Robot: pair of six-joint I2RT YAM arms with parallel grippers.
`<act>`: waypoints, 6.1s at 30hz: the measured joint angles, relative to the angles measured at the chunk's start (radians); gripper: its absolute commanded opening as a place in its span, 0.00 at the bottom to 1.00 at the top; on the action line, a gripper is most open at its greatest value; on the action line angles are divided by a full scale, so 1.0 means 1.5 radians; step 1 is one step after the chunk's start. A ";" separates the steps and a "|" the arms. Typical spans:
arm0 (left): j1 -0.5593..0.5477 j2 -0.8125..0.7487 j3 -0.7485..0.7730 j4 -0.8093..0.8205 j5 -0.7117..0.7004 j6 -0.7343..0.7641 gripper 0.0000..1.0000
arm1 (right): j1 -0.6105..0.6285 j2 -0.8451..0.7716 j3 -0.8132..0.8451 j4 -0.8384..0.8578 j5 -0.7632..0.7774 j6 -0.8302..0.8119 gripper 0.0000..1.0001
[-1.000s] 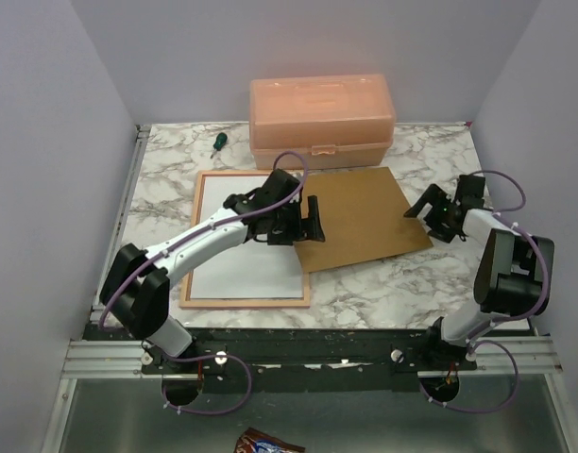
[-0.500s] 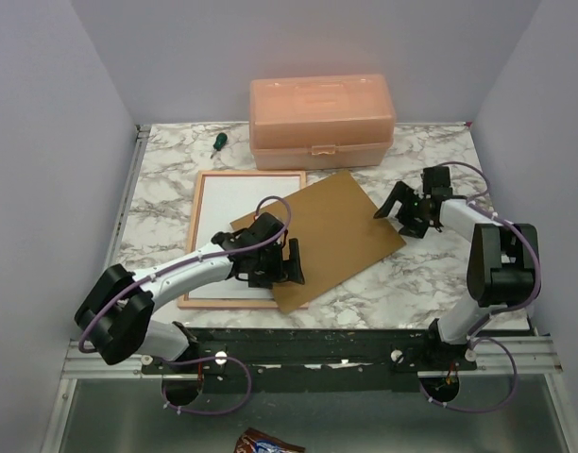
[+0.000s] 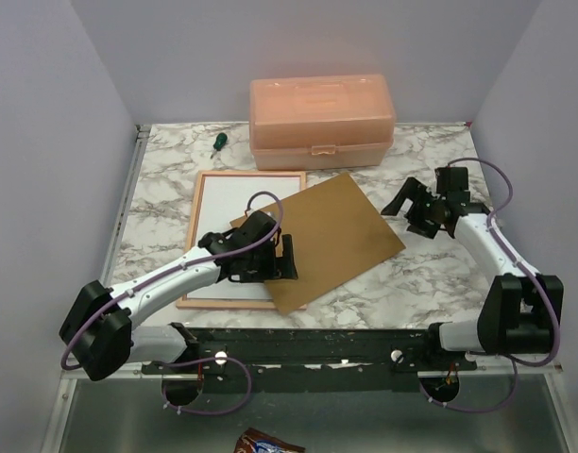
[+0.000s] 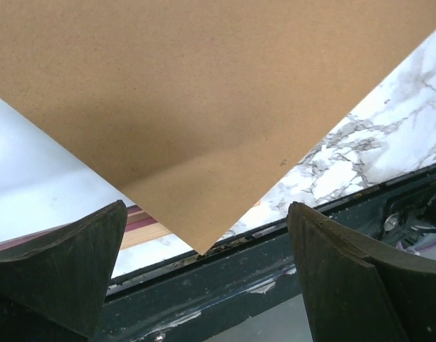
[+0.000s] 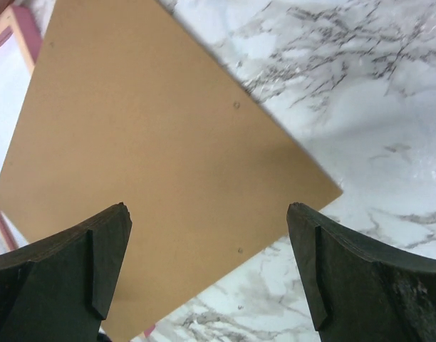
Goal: Put the photo into the frame
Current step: Adjust the photo frame item on the photo frame, then turn over the photo frame item at the center of the board.
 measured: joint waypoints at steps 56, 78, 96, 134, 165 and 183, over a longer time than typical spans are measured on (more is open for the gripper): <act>0.145 -0.113 0.016 0.179 0.239 0.005 0.96 | 0.244 0.088 -0.553 0.912 -0.209 0.560 0.70; 0.151 -0.132 0.016 0.153 0.238 0.021 0.96 | 0.249 0.288 -0.552 1.186 -0.178 0.629 0.04; 0.158 -0.132 0.016 0.144 0.238 0.035 0.96 | 0.238 -0.055 -0.421 0.612 -0.218 0.403 0.01; 0.167 -0.152 0.016 0.097 0.218 0.057 0.96 | 0.244 -0.012 -0.233 0.167 -0.320 0.033 0.67; 0.174 -0.167 0.005 0.089 0.215 0.065 0.96 | 0.244 0.042 -0.529 0.771 -0.262 0.464 0.53; 0.174 -0.211 0.006 0.080 0.214 0.063 0.96 | 0.245 0.091 -0.508 0.914 -0.284 0.474 0.01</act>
